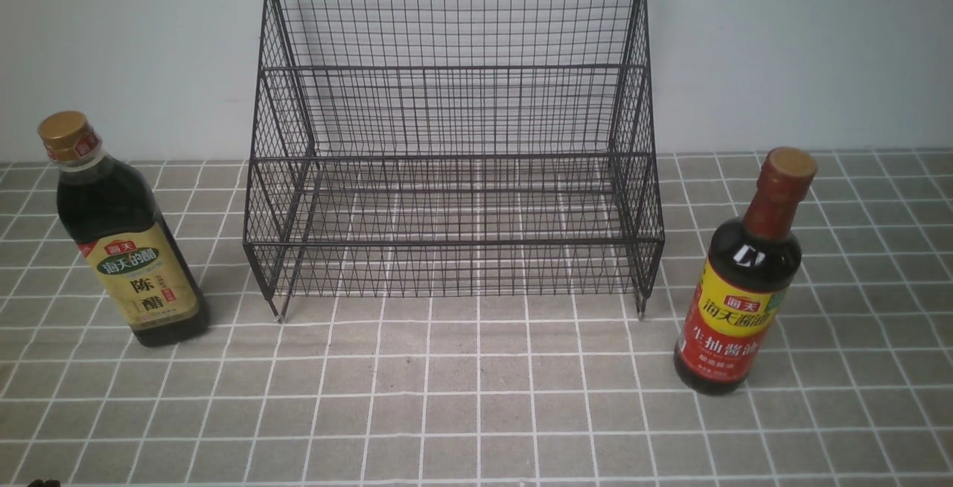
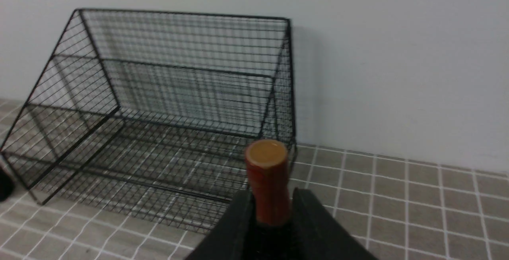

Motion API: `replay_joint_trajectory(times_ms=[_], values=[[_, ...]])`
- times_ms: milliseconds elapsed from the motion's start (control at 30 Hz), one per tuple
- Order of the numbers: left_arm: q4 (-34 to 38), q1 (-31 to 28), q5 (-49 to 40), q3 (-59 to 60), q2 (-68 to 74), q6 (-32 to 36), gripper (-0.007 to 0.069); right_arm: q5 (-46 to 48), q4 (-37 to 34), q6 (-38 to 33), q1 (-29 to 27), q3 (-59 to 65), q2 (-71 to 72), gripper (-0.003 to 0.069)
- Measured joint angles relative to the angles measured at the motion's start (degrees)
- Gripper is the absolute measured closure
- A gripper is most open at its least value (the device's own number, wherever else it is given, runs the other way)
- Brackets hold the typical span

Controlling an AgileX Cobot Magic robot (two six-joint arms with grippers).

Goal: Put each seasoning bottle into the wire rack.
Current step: Use the right arm to grab the condiment bottle closest to it

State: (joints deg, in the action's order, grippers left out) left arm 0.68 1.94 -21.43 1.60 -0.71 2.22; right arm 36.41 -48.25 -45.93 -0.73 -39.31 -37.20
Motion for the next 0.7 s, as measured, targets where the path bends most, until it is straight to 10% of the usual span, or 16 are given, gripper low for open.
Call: replay_joint_trajectory(times_ms=[333,700], values=[[0.00,0.00,0.00,0.00,0.00,0.00,0.0631,-0.55,-24.17,-28.57,0.00,-3.31,-19.76,0.0075],[0.00,0.00,0.00,0.00,0.00,0.00,0.0631,-1.87,-32.10,-39.51,0.73,-3.31,-31.64,0.0024]])
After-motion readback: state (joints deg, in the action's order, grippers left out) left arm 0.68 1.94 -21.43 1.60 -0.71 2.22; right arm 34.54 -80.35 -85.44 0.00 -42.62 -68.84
